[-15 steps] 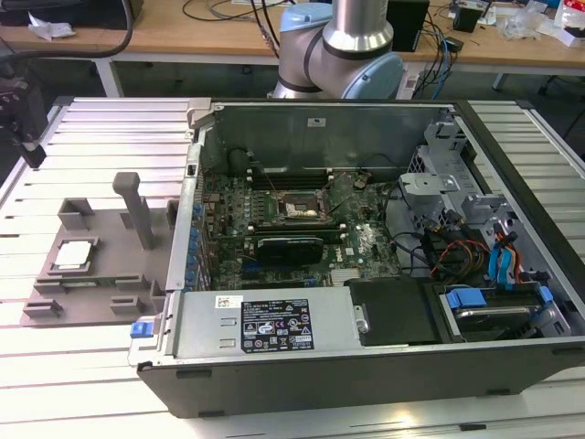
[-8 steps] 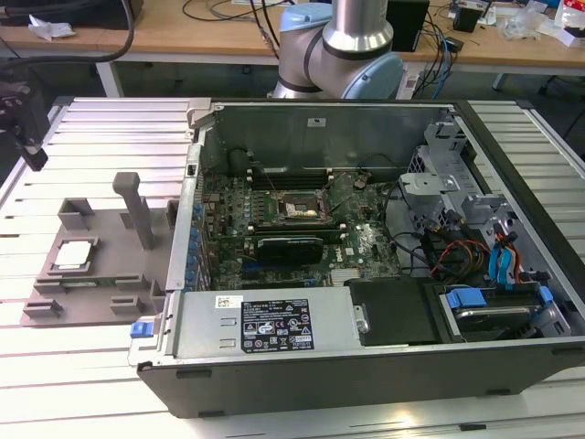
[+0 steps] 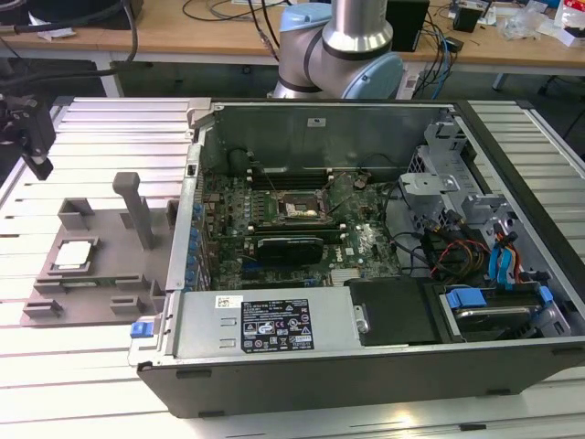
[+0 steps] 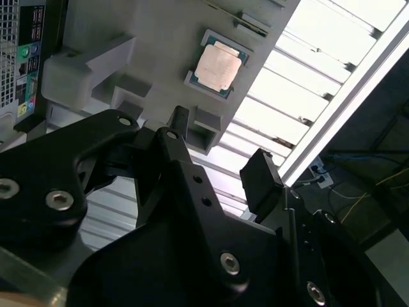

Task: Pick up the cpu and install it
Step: 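Pick up the cpu and move it towards the insertion slot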

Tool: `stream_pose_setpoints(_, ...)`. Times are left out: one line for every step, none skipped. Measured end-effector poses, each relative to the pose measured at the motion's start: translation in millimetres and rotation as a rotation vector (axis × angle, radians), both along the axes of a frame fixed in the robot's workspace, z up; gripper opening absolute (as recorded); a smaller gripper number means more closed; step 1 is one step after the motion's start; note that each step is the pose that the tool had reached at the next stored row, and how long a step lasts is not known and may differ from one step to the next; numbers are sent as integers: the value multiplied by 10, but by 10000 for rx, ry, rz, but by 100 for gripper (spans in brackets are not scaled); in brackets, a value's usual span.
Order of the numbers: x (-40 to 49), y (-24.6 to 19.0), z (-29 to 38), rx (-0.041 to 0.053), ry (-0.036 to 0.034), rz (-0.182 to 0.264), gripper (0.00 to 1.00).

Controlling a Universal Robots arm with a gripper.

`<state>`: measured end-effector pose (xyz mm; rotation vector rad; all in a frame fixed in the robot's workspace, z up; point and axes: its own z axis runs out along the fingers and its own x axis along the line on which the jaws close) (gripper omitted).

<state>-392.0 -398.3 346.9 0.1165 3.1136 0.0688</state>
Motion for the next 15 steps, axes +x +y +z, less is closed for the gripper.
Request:
stream_pose_setpoints(0, 0, -11, 0, 1, 0, 60)
stream_pose_setpoints(0, 0, -29, 0, 1, 0, 60)
stream_pose_setpoints(0, 0, -43, 0, 1, 0, 60)
stream_pose_setpoints(0, 0, -59, 0, 0, 0, 60)
stream_pose_setpoints(0, 0, -76, 0, 1, 0, 60)
stream_pose_setpoints(0, 0, -89, 1, 0, 0, 60)
stream_pose_setpoints(0, 0, -102, 0, 0, 0, 60)
stream_pose_setpoints(0, 0, -125, 0, 0, 0, 60)
stream_pose_setpoints(0, 0, -141, 0, 0, 0, 60)
stream_pose_setpoints(0, 0, -158, 0, 0, 0, 60)
stream_pose_setpoints(0, 0, -179, 0, 0, -1, 60)
stream_pose_setpoints(0, 0, -194, 1, 0, 0, 60)
stream_pose_setpoints(0, 0, -210, 0, 0, 0, 60)
stream_pose_setpoints(0, 0, -227, 0, 1, 0, 60)
stream_pose_setpoints(0, 0, -243, 0, 1, -1, 60)
